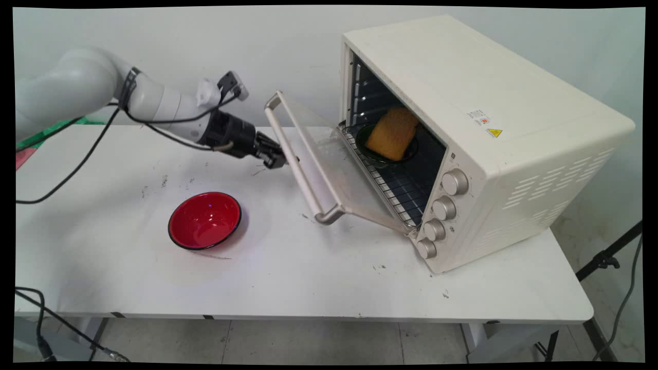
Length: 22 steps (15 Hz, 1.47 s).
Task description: Close the oven
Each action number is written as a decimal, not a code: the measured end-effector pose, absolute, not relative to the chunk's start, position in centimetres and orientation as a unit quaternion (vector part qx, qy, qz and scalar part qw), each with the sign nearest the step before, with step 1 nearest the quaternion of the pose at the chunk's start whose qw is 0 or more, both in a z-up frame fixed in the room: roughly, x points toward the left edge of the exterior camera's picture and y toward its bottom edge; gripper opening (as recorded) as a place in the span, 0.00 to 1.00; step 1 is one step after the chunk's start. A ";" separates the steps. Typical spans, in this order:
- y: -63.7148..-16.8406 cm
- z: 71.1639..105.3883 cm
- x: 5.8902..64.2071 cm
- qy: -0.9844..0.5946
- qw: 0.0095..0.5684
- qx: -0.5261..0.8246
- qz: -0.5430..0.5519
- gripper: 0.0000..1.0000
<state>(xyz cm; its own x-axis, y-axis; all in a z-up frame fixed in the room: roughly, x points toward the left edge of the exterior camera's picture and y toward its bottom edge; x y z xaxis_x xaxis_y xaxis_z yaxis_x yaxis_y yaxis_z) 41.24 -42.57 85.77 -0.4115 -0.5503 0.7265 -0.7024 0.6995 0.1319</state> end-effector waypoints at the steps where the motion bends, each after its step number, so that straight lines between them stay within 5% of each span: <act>1: -42.9 86.6 41.1 -0.832 0.395 0.377 0.099 0.00; 22: -46.0 96.4 40.2 -0.813 0.441 0.361 0.116 0.00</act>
